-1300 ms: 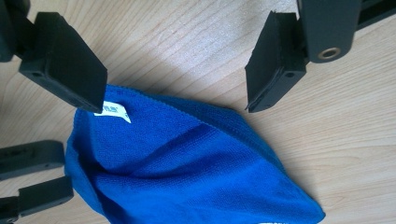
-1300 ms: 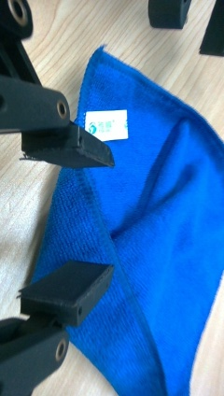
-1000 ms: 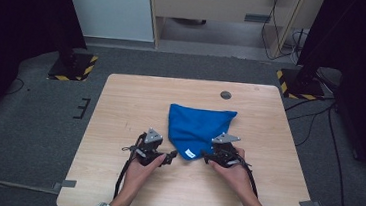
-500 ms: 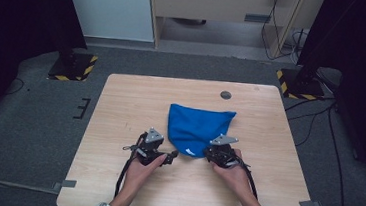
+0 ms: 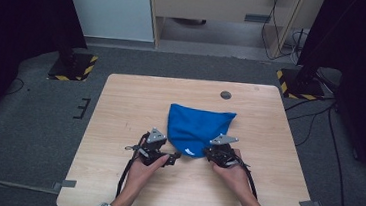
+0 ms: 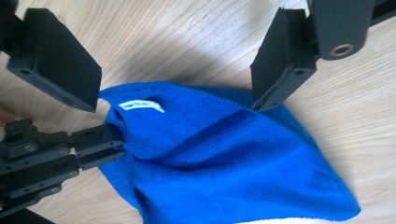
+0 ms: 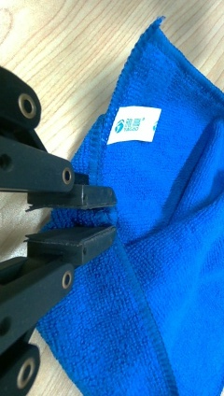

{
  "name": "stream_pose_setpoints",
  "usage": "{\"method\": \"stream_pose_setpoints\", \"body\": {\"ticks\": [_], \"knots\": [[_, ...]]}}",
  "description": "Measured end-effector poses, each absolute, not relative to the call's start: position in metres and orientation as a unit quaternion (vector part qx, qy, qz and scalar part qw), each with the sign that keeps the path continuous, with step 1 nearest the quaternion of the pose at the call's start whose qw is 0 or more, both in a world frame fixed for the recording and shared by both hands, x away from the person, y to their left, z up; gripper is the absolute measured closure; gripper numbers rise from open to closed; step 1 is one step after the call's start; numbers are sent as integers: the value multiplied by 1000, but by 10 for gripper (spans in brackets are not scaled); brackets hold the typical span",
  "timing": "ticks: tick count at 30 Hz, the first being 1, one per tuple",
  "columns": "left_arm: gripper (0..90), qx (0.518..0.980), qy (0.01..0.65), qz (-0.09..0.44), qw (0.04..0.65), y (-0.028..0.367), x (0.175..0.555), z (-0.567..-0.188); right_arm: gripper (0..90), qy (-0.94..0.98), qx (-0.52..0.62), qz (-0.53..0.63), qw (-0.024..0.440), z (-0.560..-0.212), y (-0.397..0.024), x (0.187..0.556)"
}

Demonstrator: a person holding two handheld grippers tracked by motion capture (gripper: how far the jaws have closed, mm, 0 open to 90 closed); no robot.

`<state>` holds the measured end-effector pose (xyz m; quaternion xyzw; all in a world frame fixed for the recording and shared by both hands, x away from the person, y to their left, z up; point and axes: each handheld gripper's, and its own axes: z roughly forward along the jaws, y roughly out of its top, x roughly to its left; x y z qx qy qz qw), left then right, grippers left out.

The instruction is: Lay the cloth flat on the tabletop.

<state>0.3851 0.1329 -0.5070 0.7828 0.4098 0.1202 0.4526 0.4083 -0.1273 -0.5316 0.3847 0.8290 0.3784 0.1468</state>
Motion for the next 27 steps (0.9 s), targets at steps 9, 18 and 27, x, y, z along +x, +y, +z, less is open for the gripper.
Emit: {"method": "stream_pose_setpoints", "body": {"ticks": [9,18,27], "knots": [[146,783,422,126,439,131,393,-510,645,836,373,371,153,-530,-124,406],[173,803,423,119,403,125,402,-524,551,834,383,364,160,-529,-122,398],[376,814,421,138,374,121,406,-530,714,833,380,369,161,-531,-125,398]]}}
